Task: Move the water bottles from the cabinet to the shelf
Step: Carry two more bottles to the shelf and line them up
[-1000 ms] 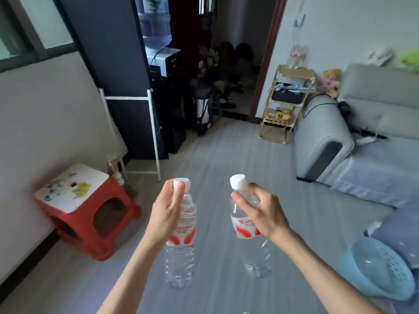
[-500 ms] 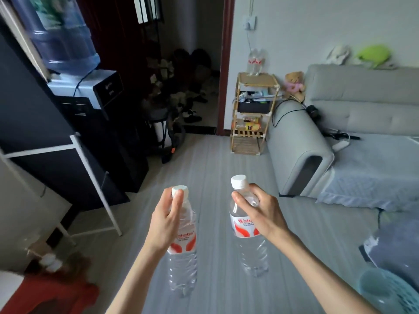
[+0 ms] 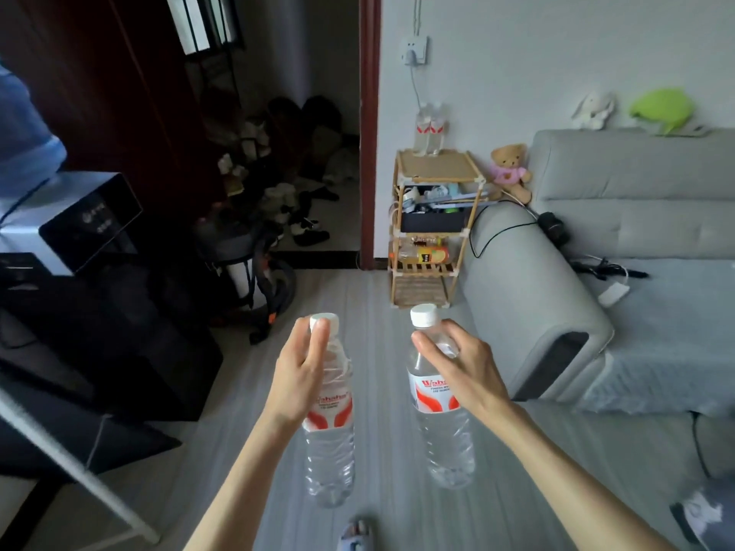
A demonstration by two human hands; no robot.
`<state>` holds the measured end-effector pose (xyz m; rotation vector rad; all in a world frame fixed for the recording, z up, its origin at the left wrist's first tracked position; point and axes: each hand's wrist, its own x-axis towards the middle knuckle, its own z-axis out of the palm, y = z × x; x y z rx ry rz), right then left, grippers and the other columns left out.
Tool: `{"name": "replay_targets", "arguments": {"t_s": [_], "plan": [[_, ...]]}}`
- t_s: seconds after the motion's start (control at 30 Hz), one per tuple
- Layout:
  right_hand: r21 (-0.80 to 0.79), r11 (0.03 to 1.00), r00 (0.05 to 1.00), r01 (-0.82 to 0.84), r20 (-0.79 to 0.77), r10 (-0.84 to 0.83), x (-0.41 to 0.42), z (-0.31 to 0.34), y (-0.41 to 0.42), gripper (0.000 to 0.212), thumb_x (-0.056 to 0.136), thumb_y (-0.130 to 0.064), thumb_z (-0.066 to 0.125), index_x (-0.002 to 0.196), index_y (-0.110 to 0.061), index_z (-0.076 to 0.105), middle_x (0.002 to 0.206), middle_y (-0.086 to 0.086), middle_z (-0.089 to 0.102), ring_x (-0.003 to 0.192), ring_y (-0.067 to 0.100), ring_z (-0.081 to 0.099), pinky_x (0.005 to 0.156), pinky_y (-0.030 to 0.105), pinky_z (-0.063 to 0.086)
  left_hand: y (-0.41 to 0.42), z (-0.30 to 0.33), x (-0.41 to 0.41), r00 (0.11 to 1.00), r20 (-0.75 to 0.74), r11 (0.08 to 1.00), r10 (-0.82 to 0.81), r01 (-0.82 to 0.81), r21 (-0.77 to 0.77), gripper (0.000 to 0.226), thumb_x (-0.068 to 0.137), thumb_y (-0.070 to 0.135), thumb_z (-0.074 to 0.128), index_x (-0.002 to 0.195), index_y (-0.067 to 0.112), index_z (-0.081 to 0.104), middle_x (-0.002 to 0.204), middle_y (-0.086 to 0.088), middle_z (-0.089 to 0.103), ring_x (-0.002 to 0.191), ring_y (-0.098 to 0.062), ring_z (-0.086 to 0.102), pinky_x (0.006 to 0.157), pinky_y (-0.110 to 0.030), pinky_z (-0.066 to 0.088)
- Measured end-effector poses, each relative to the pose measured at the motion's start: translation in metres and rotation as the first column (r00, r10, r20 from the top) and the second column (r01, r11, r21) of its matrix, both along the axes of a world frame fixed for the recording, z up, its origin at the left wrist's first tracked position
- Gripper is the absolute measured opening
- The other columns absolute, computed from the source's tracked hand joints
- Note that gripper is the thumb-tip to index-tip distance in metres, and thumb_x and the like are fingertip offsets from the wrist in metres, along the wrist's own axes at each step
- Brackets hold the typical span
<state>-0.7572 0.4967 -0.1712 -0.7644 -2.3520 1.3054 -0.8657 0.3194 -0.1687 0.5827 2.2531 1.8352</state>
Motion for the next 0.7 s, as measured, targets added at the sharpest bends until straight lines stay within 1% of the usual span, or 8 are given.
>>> {"name": "replay_targets", "arguments": {"t_s": [0.03, 0.13, 0.23, 0.33, 0.37, 0.53, 0.63, 0.7], "plan": [[0.002, 1.000, 1.000, 0.017, 0.004, -0.017, -0.021, 0.001, 0.014, 0.046, 0.062, -0.072, 0.045, 0.079, -0.032, 0.057, 0.078, -0.010, 0.066, 0.074, 0.009, 0.061, 0.067, 0.029, 0.047, 0.013, -0.001, -0.023, 1.000, 0.004, 1.000, -0.006, 0.006, 0.007, 0.048, 0.089, 0.055, 0.036, 0.096, 0.012, 0.055, 0.091, -0.003, 0.059, 0.081, -0.005, 0.059, 0.077, -0.021, 0.048], [0.015, 0.998, 0.998, 0.058, 0.001, -0.058, -0.081, 0.006, 0.059, 0.035, 0.069, -0.066, 0.047, 0.077, -0.033, 0.056, 0.072, -0.007, 0.065, 0.069, 0.010, 0.061, 0.064, 0.030, 0.047, 0.054, 0.005, -0.091, 1.000, 0.025, 1.000, -0.018, 0.018, 0.014, 0.041, 0.091, 0.048, 0.038, 0.098, 0.011, 0.055, 0.092, -0.009, 0.061, 0.085, -0.018, 0.063, 0.078, -0.030, 0.051], [0.030, 0.994, 0.995, 0.102, -0.011, -0.102, -0.130, 0.010, 0.106, 0.035, 0.069, -0.068, 0.046, 0.077, -0.036, 0.055, 0.072, -0.008, 0.064, 0.068, 0.010, 0.062, 0.062, 0.030, 0.049, 0.100, 0.013, -0.156, 0.999, -0.001, 0.999, -0.052, 0.052, -0.001, 0.041, 0.088, 0.049, 0.038, 0.099, 0.015, 0.056, 0.094, -0.005, 0.062, 0.081, -0.007, 0.062, 0.073, -0.019, 0.051], [0.049, 0.989, 0.990, 0.141, 0.000, -0.141, -0.171, 0.010, 0.151, 0.037, 0.068, -0.070, 0.045, 0.080, -0.036, 0.054, 0.075, -0.007, 0.066, 0.068, 0.012, 0.065, 0.058, 0.025, 0.048, 0.149, 0.014, -0.208, 0.996, -0.010, 0.995, -0.094, 0.094, -0.015, 0.033, 0.091, 0.048, 0.039, 0.092, 0.019, 0.054, 0.090, -0.006, 0.061, 0.090, -0.023, 0.062, 0.084, -0.039, 0.051], [0.056, 0.987, 0.988, 0.152, -0.003, -0.152, -0.186, 0.009, 0.169, 0.036, 0.068, -0.069, 0.045, 0.080, -0.036, 0.054, 0.075, -0.007, 0.066, 0.067, 0.011, 0.064, 0.057, 0.024, 0.047, 0.168, 0.013, -0.225, 0.994, -0.005, 0.994, -0.108, 0.108, -0.012, 0.032, 0.091, 0.048, 0.039, 0.091, 0.020, 0.054, 0.090, -0.005, 0.061, 0.090, -0.025, 0.061, 0.084, -0.042, 0.050], [0.068, 0.981, 0.983, 0.184, -0.003, -0.184, -0.248, 0.002, 0.247, 0.039, 0.068, -0.070, 0.045, 0.077, -0.033, 0.054, 0.070, -0.007, 0.066, 0.066, 0.009, 0.064, 0.058, 0.027, 0.049, 0.255, 0.006, -0.287, 0.991, -0.019, 0.992, -0.129, 0.129, -0.010, 0.033, 0.088, 0.047, 0.036, 0.087, 0.018, 0.053, 0.080, 0.008, 0.056, 0.072, 0.003, 0.054, 0.073, -0.023, 0.044], [0.065, 0.984, 0.986, 0.168, -0.007, -0.168, -0.293, 0.002, 0.307, 0.028, 0.075, -0.063, 0.051, 0.075, -0.036, 0.054, 0.069, -0.008, 0.065, 0.064, 0.009, 0.063, 0.057, 0.025, 0.047, 0.317, 0.002, -0.327, 0.989, -0.016, 0.989, -0.147, 0.146, -0.020, 0.025, 0.092, 0.039, 0.038, 0.085, 0.020, 0.053, 0.077, 0.009, 0.056, 0.068, 0.004, 0.053, 0.073, -0.021, 0.045], [0.058, 0.983, 0.985, 0.173, -0.028, -0.172, -0.323, 0.004, 0.351, 0.021, 0.080, -0.056, 0.057, 0.067, -0.041, 0.051, 0.064, -0.010, 0.062, 0.062, 0.007, 0.060, 0.057, 0.023, 0.043, 0.360, 0.002, -0.356, 0.989, -0.017, 0.989, -0.145, 0.145, -0.015, 0.023, 0.093, 0.038, 0.038, 0.086, 0.021, 0.052, 0.076, 0.008, 0.056, 0.065, 0.005, 0.055, 0.066, -0.011, 0.045]]}}
